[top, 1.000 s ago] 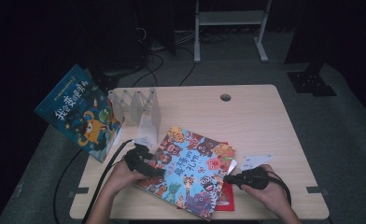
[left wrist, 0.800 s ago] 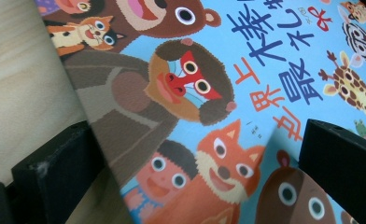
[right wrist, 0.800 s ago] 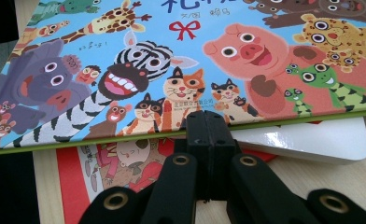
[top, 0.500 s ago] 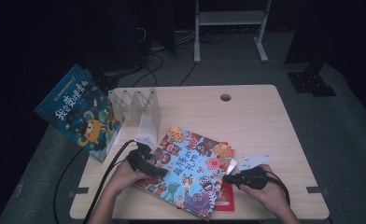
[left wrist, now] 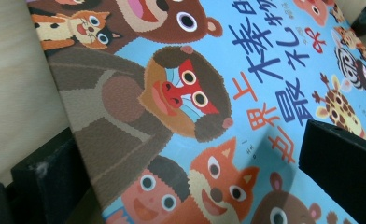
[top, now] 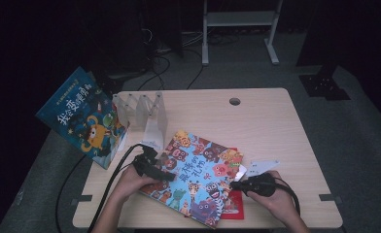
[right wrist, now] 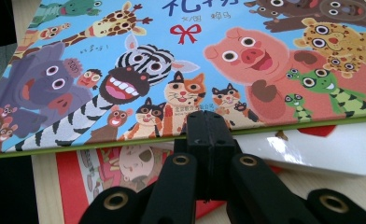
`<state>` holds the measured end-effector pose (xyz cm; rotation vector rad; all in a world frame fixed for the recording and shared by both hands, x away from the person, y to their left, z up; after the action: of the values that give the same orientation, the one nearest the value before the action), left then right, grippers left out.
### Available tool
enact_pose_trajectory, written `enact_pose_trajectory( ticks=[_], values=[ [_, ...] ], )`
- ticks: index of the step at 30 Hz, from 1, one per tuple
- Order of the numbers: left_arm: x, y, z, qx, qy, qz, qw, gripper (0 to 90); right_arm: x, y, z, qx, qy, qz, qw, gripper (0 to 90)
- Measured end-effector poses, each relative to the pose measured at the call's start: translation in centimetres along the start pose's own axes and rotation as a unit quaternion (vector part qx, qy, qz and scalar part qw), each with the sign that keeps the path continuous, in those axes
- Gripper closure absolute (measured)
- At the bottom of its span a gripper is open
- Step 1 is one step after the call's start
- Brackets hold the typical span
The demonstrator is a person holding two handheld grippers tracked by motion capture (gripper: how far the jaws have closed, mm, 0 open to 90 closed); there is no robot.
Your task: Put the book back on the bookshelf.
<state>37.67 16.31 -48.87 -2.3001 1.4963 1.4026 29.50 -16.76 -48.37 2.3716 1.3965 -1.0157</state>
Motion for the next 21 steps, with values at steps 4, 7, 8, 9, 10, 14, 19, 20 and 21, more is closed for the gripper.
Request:
enact_pose_trajectory(
  ticks=[4, 7, 8, 9, 10, 14, 19, 20, 21],
  values=[
    [-0.7, 0.0, -0.3, 0.001, -0.01, 0.005, 0.9999, 0.0, 0.3, -0.1, -0.4, 0.0, -0.007, 0.0, 1.0, 89.6],
    [-1.3, 0.1, -0.6, 0.007, -0.009, 0.002, 0.9999, 0.0, 0.5, 0.0, -0.6, -0.001, -0.008, -0.001, 1.0, 89.6],
    [-1.5, 0.1, -0.8, 0.008, -0.005, 0.002, 1.0, 0.0, 0.5, -0.1, -0.6, -0.002, -0.009, -0.001, 1.0, 89.6],
    [-1.8, 0.2, -1.0, 0.008, -0.001, 0.002, 1.0, 0.0, 0.6, -0.1, -0.7, -0.003, -0.01, -0.001, 0.9999, 89.6],
    [-2.0, 0.3, -1.3, 0.008, -0.001, 0.001, 1.0, 0.0, 0.7, -0.1, -0.8, -0.005, -0.011, -0.001, 0.9999, 89.6],
    [-3.1, 0.8, -2.5, 0.027, 0.008, -0.002, 0.9996, 0.0, 0.9, -0.1, -1.0, -0.005, -0.012, -0.001, 0.9999, 89.6],
    [-4.4, 1.7, -4.2, 0.044, 0.01, -0.005, 0.999, 1.1, 0.9, -0.1, -1.1, -0.003, -0.014, -0.002, 0.9999, 89.6],
    [-4.7, 1.8, -4.5, 0.047, 0.01, -0.003, 0.9988, 2.4, 1.0, -0.2, -1.1, -0.003, -0.014, -0.002, 0.9999, 89.6],
    [-5.0, 2.0, -4.9, 0.05, 0.012, -0.001, 0.9987, 2.6, 1.0, -0.2, -1.1, -0.002, -0.013, -0.002, 0.9999, 89.6]
  ],
)
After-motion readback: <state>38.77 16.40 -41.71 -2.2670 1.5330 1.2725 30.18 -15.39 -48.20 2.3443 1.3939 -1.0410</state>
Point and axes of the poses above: each handheld gripper's, and its own axes: x roughly forward along the jaws, z roughly out of its underside, y roughly to its right, the point moved 4 cm from there along x, roughly forward along the jaws, and after that the axes turned 2 degrees about x, right-handed, at the moved point
